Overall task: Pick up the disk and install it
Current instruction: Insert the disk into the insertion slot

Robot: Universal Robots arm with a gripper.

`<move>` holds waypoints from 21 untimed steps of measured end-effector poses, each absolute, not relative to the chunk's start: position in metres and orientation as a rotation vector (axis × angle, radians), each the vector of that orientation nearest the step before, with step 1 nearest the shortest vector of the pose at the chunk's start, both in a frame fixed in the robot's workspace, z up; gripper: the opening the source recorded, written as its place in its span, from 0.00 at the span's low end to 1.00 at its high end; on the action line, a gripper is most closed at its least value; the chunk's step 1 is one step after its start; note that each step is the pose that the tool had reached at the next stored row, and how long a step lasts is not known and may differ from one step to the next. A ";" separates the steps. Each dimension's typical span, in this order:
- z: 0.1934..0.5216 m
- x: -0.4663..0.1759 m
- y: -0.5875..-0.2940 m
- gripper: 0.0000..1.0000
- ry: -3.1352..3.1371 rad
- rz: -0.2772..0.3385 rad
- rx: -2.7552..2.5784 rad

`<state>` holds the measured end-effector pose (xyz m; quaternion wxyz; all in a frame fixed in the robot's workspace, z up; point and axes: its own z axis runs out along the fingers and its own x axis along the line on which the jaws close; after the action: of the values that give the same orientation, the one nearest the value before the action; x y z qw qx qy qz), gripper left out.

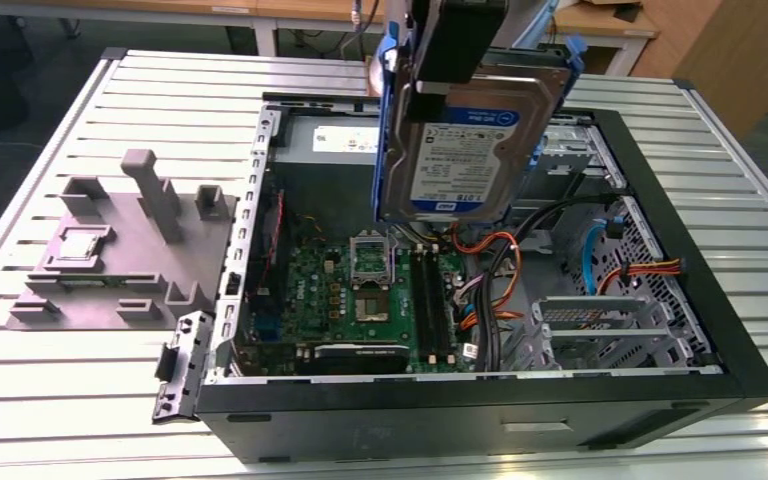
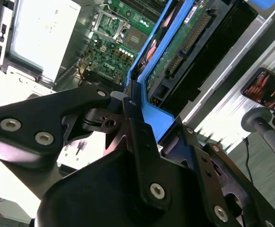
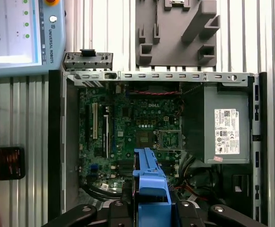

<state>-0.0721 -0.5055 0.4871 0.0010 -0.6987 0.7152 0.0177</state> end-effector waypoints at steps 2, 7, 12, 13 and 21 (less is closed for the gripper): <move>0.487 -0.072 -0.508 0.37 2.245 0.055 -2.194; 0.486 -0.071 -0.510 0.37 2.245 0.056 -2.194; 0.486 -0.063 -0.510 0.37 2.245 0.055 -2.194; 0.486 -0.062 -0.510 0.37 2.245 0.055 -2.194; 0.485 -0.062 -0.512 0.37 2.245 0.055 -2.194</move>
<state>-0.0616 -0.5123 0.4848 0.0010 -0.6987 0.7152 0.0177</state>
